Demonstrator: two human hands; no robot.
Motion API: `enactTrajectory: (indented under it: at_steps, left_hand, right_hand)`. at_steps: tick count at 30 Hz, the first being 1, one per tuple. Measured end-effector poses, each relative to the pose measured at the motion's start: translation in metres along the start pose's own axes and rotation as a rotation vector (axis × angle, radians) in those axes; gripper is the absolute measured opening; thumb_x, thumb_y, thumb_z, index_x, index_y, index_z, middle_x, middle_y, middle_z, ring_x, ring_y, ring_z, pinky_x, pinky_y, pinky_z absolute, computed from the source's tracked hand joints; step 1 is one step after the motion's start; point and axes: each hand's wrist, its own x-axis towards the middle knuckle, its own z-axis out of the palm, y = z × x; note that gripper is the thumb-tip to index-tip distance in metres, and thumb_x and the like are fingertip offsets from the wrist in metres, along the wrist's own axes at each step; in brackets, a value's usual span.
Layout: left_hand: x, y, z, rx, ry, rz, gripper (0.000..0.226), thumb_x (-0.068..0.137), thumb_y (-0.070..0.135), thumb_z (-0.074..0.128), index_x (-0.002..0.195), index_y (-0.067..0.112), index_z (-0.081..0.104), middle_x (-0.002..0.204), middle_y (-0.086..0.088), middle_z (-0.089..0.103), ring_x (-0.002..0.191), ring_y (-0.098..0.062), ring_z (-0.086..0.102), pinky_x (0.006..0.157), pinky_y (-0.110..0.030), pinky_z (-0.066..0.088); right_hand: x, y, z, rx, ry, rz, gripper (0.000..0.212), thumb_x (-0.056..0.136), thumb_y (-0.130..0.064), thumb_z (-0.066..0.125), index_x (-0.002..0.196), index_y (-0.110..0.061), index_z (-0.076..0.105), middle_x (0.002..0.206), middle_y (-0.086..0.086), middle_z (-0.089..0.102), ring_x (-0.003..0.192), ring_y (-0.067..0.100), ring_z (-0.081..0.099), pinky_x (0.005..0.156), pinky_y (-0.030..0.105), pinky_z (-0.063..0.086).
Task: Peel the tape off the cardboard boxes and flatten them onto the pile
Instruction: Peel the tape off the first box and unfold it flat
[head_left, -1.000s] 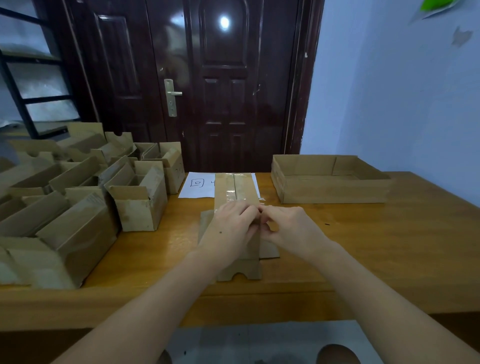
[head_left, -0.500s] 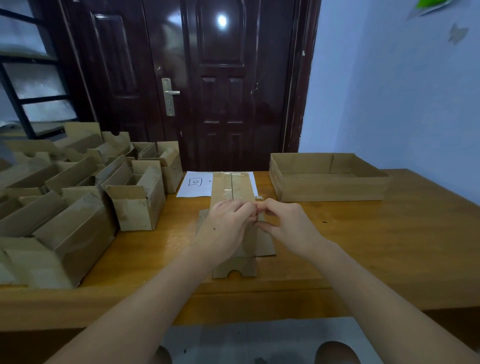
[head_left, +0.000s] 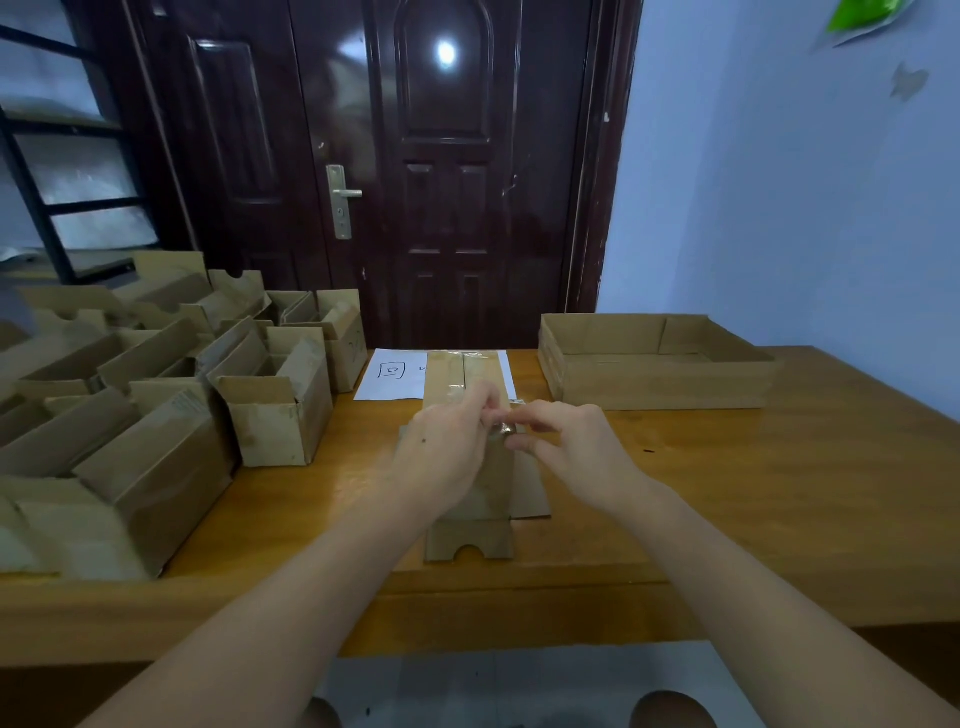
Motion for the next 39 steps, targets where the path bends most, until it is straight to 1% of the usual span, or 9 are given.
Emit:
enactTrajectory:
  at_steps: [2, 8, 12, 16, 21, 26, 31, 36, 39]
  left_hand:
    - [-0.001, 0.003, -0.003, -0.041, -0.006, -0.015, 0.009, 0.109, 0.036, 0.041, 0.102, 0.031, 0.043, 0.083, 0.008, 0.059, 0.072, -0.008, 0.057, 0.061, -0.027, 0.049]
    - [-0.002, -0.003, -0.003, -0.1, -0.059, 0.021, 0.008, 0.106, 0.043, 0.045, 0.11, 0.037, 0.049, 0.101, 0.014, 0.065, 0.092, -0.006, 0.061, 0.081, -0.036, 0.058]
    - [-0.005, -0.012, -0.014, -0.16, -0.161, 0.079, 0.018, 0.105, 0.044, 0.05, 0.121, 0.037, 0.055, 0.112, 0.019, 0.065, 0.103, 0.0, 0.059, 0.091, -0.026, 0.054]
    - [-0.005, -0.018, -0.019, -0.157, -0.207, 0.14, 0.027, 0.098, 0.047, 0.062, 0.122, 0.039, 0.053, 0.11, 0.024, 0.062, 0.105, 0.007, 0.058, 0.088, -0.013, 0.051]
    - [-0.002, -0.017, -0.012, -0.078, -0.199, 0.111, 0.03, 0.096, 0.043, 0.067, 0.124, 0.035, 0.061, 0.112, 0.019, 0.062, 0.102, 0.0, 0.056, 0.092, -0.016, 0.049]
    - [0.005, -0.021, -0.016, -0.098, -0.216, 0.063, 0.013, 0.1, 0.031, 0.065, 0.111, 0.03, 0.071, 0.103, 0.016, 0.068, 0.097, -0.002, 0.059, 0.089, -0.021, 0.05]
    - [-0.001, -0.023, -0.018, -0.133, -0.264, 0.053, 0.009, 0.102, 0.023, 0.061, 0.101, 0.031, 0.065, 0.095, 0.016, 0.065, 0.091, -0.002, 0.059, 0.077, -0.015, 0.045]
    - [-0.004, -0.03, -0.021, -0.25, -0.295, 0.014, 0.018, 0.105, 0.019, 0.053, 0.095, 0.034, 0.055, 0.112, 0.01, 0.069, 0.111, -0.01, 0.063, 0.095, -0.037, 0.056]
    - [-0.006, -0.031, -0.018, -0.268, -0.303, -0.006, 0.021, 0.107, 0.021, 0.048, 0.095, 0.038, 0.05, 0.119, 0.007, 0.068, 0.116, -0.015, 0.062, 0.096, -0.044, 0.057]
  right_hand:
    - [0.003, 0.001, 0.0, -0.025, 0.017, -0.027, 0.027, 0.096, -0.021, 0.069, 0.122, -0.021, 0.074, 0.109, -0.004, 0.076, 0.102, 0.006, 0.066, 0.093, 0.022, 0.053]
    - [0.009, 0.0, -0.002, -0.088, -0.013, -0.103, 0.021, 0.099, -0.026, 0.064, 0.116, -0.022, 0.075, 0.105, -0.008, 0.073, 0.098, 0.004, 0.06, 0.086, 0.022, 0.052]
    - [0.008, -0.001, 0.0, -0.177, -0.065, -0.116, 0.023, 0.104, -0.027, 0.053, 0.117, -0.015, 0.067, 0.108, -0.004, 0.065, 0.101, 0.01, 0.056, 0.086, 0.034, 0.054]
    - [0.003, -0.005, 0.005, -0.33, 0.026, -0.244, 0.032, 0.104, -0.028, 0.042, 0.111, -0.011, 0.068, 0.103, 0.002, 0.07, 0.095, 0.018, 0.063, 0.081, 0.037, 0.057]
    - [0.002, -0.001, 0.012, -0.486, 0.144, -0.343, 0.041, 0.106, -0.035, 0.037, 0.108, -0.013, 0.073, 0.098, 0.002, 0.076, 0.091, 0.019, 0.072, 0.087, 0.04, 0.057]
    - [0.003, -0.006, 0.011, -0.38, 0.068, -0.269, 0.041, 0.105, -0.04, 0.038, 0.114, -0.015, 0.069, 0.103, 0.001, 0.074, 0.097, 0.017, 0.068, 0.087, 0.035, 0.054]
    - [0.007, -0.008, 0.009, -0.322, 0.036, -0.251, 0.033, 0.098, -0.039, 0.047, 0.111, -0.018, 0.07, 0.097, -0.005, 0.066, 0.091, 0.009, 0.056, 0.083, 0.024, 0.046]
    - [0.007, -0.001, 0.013, -0.329, 0.019, -0.239, 0.035, 0.09, -0.05, 0.057, 0.106, -0.02, 0.067, 0.098, -0.006, 0.058, 0.091, 0.008, 0.051, 0.082, 0.022, 0.047]
    - [0.007, 0.003, 0.019, -0.319, 0.031, -0.234, 0.032, 0.09, -0.046, 0.066, 0.103, -0.018, 0.067, 0.101, -0.002, 0.06, 0.095, 0.012, 0.055, 0.081, 0.025, 0.053]
